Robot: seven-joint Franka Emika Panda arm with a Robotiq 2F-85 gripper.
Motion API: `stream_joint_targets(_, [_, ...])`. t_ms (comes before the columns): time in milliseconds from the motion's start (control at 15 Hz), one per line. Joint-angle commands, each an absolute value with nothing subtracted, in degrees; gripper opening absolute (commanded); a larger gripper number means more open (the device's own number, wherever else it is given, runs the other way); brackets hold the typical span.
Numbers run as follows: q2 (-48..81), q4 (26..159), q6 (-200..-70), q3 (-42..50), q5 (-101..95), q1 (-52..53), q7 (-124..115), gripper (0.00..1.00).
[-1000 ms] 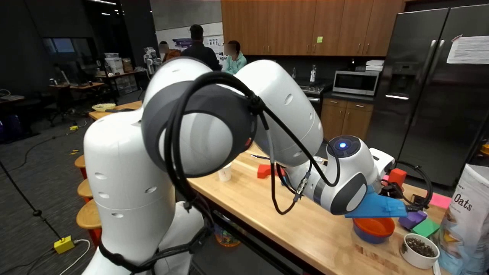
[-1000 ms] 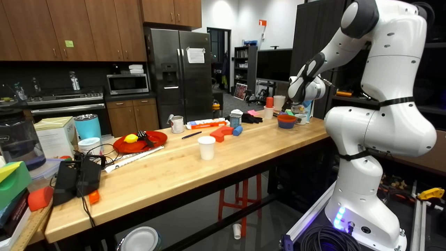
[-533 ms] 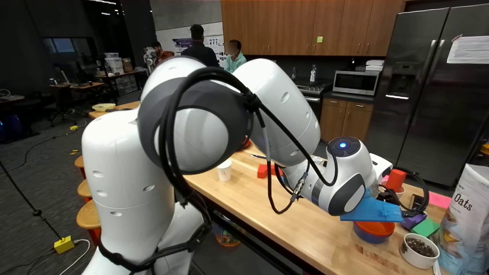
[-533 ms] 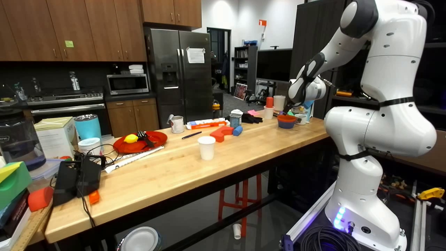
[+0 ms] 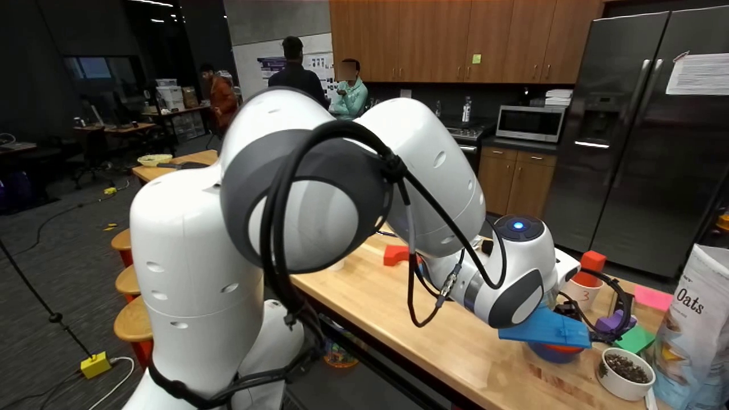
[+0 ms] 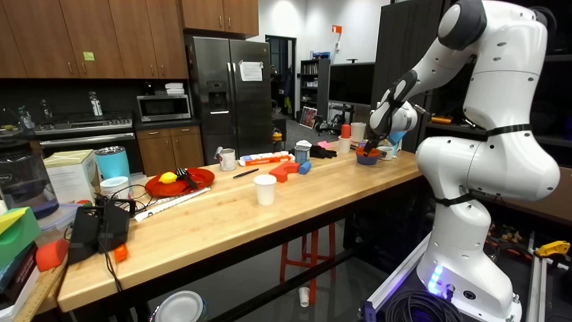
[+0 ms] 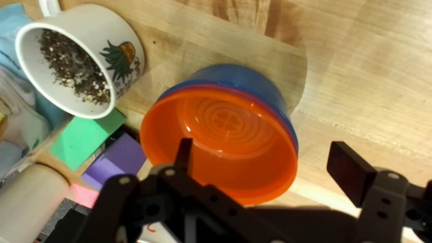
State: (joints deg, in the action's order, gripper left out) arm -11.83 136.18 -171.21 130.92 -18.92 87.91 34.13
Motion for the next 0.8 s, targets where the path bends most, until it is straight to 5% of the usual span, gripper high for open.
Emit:
stream_joint_targets(0, [-13.8, 134.8, -168.0, 131.4, -19.0, 88.9, 33.6, 1.0])
stream_joint_targets(67, [-14.2, 134.7, -167.5, 131.4, -19.0, 88.9, 33.5, 1.0])
stream_joint_targets(133, [-14.6, 134.6, -166.9, 131.4, -19.0, 89.0, 33.5, 0.8])
stream_joint_targets(733, [-16.2, 132.3, -163.4, 129.3, -17.8, 88.6, 34.9, 0.13])
